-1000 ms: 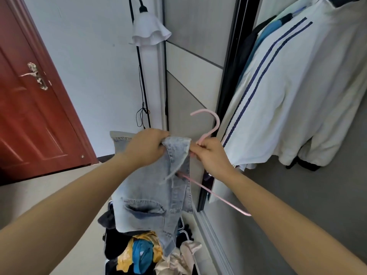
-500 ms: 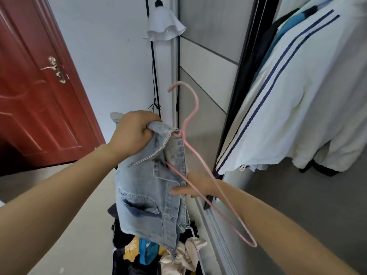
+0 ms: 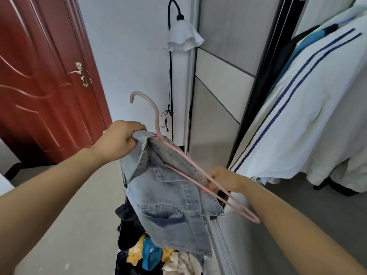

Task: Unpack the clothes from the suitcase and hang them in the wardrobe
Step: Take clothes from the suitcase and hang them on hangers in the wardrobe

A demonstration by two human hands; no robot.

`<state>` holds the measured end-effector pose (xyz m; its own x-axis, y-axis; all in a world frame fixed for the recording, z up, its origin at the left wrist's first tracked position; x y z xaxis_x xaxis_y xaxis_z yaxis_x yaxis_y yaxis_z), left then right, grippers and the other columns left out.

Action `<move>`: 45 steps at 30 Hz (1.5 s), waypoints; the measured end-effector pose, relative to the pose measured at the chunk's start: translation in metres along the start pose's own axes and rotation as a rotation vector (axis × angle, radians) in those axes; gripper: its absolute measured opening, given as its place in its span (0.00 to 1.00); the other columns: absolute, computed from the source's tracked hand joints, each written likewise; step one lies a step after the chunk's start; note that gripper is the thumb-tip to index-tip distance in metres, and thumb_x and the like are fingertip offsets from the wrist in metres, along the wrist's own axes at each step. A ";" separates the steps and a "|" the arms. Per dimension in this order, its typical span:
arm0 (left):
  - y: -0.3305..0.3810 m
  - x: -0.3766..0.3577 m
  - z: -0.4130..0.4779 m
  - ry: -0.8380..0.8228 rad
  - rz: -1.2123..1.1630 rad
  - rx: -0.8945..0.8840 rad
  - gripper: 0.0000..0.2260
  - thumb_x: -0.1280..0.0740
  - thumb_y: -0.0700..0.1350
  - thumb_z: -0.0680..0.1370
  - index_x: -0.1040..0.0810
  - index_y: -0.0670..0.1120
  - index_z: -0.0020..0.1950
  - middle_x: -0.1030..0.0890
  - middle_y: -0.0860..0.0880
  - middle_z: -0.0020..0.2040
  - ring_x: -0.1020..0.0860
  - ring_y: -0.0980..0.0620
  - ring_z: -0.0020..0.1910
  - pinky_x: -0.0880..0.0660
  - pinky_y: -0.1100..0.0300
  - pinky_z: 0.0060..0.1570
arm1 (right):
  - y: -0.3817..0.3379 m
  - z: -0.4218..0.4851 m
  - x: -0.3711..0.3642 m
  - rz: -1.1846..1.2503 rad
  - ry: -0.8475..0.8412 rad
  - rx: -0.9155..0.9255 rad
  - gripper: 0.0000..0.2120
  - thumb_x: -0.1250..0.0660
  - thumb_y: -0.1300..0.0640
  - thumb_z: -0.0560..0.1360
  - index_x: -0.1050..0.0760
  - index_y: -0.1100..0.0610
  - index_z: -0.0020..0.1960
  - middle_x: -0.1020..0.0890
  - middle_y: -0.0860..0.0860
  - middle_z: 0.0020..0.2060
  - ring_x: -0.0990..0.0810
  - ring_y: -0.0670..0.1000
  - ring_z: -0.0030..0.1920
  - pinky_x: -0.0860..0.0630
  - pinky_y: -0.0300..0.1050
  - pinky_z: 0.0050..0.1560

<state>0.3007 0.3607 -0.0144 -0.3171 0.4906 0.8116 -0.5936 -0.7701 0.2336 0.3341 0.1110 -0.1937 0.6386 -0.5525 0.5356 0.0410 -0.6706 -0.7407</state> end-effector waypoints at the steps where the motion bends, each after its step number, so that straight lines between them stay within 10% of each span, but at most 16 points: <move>1: 0.003 -0.001 0.000 -0.007 0.005 -0.016 0.11 0.43 0.33 0.65 0.23 0.43 0.36 0.26 0.55 0.30 0.29 0.53 0.31 0.34 0.62 0.29 | 0.005 0.000 0.006 -0.031 0.005 -0.006 0.02 0.27 0.61 0.74 0.16 0.55 0.44 0.17 0.45 0.33 0.20 0.41 0.34 0.23 0.38 0.44; 7: -0.007 -0.014 -0.003 -0.061 0.197 0.036 0.18 0.52 0.47 0.64 0.24 0.46 0.38 0.22 0.51 0.32 0.26 0.44 0.32 0.39 0.60 0.31 | 0.003 -0.017 0.050 0.119 0.343 0.056 0.11 0.41 0.53 0.83 0.25 0.57 0.47 0.21 0.51 0.39 0.25 0.46 0.38 0.29 0.37 0.40; 10: -0.025 -0.017 -0.005 -0.120 0.375 0.120 0.15 0.49 0.46 0.64 0.24 0.46 0.42 0.20 0.47 0.36 0.22 0.40 0.38 0.37 0.57 0.33 | -0.016 -0.032 0.059 0.078 0.401 0.116 0.13 0.29 0.46 0.75 0.25 0.56 0.41 0.21 0.46 0.34 0.24 0.43 0.33 0.30 0.31 0.34; 18: -0.021 -0.036 -0.009 -0.294 0.664 0.150 0.12 0.40 0.40 0.76 0.28 0.51 0.57 0.20 0.51 0.47 0.20 0.45 0.47 0.34 0.57 0.35 | -0.028 -0.028 0.070 -1.088 0.643 -0.168 0.14 0.35 0.65 0.74 0.28 0.57 0.59 0.24 0.55 0.56 0.21 0.58 0.55 0.31 0.47 0.44; 21: -0.022 -0.034 -0.007 -0.285 0.706 0.179 0.14 0.39 0.38 0.76 0.30 0.52 0.60 0.21 0.50 0.46 0.20 0.45 0.46 0.34 0.56 0.33 | -0.042 -0.030 0.069 -1.262 0.735 -0.214 0.15 0.25 0.61 0.66 0.23 0.55 0.52 0.18 0.52 0.45 0.18 0.55 0.44 0.25 0.46 0.43; 24: -0.023 -0.034 -0.006 -0.318 0.742 0.238 0.15 0.40 0.38 0.78 0.33 0.52 0.61 0.23 0.51 0.48 0.20 0.46 0.47 0.34 0.56 0.34 | -0.048 -0.027 0.069 -1.208 0.693 -0.186 0.22 0.19 0.63 0.56 0.23 0.61 0.46 0.18 0.57 0.35 0.17 0.57 0.32 0.24 0.46 0.30; 30: -0.029 -0.043 -0.007 -0.377 0.826 0.371 0.13 0.44 0.38 0.80 0.35 0.48 0.64 0.21 0.48 0.52 0.19 0.45 0.50 0.33 0.57 0.36 | -0.054 -0.017 0.047 -1.047 0.489 -0.263 0.14 0.39 0.68 0.77 0.28 0.62 0.61 0.21 0.58 0.59 0.22 0.60 0.60 0.26 0.50 0.54; 35: -0.034 -0.043 -0.008 -0.374 0.823 0.405 0.11 0.44 0.37 0.80 0.35 0.46 0.62 0.20 0.49 0.51 0.19 0.47 0.50 0.33 0.57 0.36 | -0.091 -0.022 0.040 -0.473 0.355 -0.200 0.11 0.30 0.60 0.69 0.32 0.58 0.36 0.26 0.52 0.33 0.25 0.52 0.34 0.33 0.41 0.31; 45: -0.037 -0.026 -0.007 -0.079 0.287 0.628 0.09 0.40 0.36 0.73 0.24 0.46 0.49 0.19 0.44 0.45 0.27 0.43 0.39 0.34 0.56 0.37 | -0.118 -0.010 -0.002 0.628 0.255 0.028 0.10 0.36 0.70 0.72 0.24 0.63 0.53 0.19 0.59 0.42 0.19 0.54 0.37 0.21 0.45 0.42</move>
<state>0.3262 0.3793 -0.0483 -0.3283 0.2190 0.9188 0.0542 -0.9668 0.2498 0.3203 0.1865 -0.1033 0.3467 -0.9348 0.0770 -0.2565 -0.1735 -0.9508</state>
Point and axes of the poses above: each hand's wrist, its own z-axis towards the middle knuckle, its own x-axis out of the back of the hand, y = z × x, the point moved 8 cm from there along z, towards the middle knuckle
